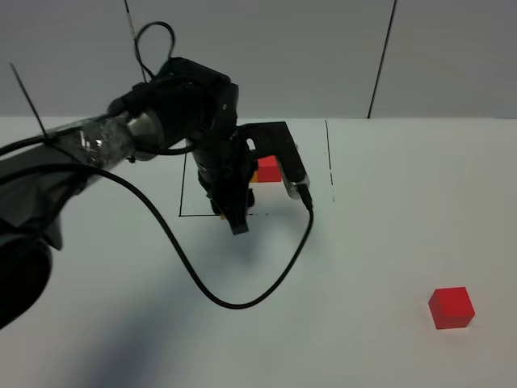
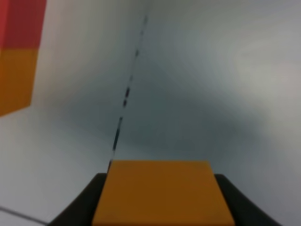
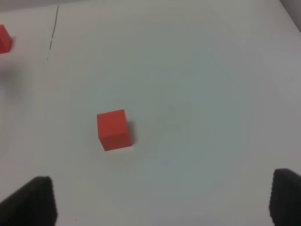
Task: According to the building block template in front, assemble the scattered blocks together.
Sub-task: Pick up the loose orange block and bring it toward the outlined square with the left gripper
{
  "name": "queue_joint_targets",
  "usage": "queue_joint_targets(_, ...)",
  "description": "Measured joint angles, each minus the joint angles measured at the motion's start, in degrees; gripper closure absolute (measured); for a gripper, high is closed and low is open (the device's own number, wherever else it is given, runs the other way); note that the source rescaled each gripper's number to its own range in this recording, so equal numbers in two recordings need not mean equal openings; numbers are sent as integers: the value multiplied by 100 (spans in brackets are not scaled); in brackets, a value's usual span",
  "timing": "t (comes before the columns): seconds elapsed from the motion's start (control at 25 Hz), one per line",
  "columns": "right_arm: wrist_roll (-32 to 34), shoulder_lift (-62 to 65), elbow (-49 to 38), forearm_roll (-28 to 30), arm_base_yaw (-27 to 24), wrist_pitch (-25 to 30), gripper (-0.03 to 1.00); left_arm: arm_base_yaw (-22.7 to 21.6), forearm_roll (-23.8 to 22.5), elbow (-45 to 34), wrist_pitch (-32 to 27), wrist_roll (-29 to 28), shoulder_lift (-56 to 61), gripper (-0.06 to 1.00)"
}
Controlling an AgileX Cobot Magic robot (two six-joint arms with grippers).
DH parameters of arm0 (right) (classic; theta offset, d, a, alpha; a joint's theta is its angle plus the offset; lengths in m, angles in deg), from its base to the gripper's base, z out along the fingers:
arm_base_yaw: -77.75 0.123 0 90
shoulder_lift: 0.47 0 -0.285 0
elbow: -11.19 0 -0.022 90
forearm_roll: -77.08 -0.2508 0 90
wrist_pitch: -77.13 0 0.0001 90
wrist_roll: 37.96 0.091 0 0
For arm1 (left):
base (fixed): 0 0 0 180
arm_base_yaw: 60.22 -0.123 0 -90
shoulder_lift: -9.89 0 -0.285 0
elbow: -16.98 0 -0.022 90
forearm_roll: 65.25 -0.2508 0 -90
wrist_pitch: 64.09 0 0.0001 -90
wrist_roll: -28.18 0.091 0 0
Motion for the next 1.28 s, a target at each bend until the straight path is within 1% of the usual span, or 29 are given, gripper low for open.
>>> queue_joint_targets(0.24,0,0,0,0,0,0,16,380,0,558,-171,253,-679,94)
queue_joint_targets(0.4,0,0,0,0,0,0,16,595,6,598,-184,468,-872,94)
queue_joint_targets(0.52,0,0,0,0,0,0,16,704,58,598,-184,515,-981,94)
queue_joint_targets(0.72,0,0,0,0,0,0,16,751,163,598,-167,616,-1135,94)
queue_joint_targets(1.28,0,0,0,0,0,0,16,762,148,637,-204,643,-1192,94)
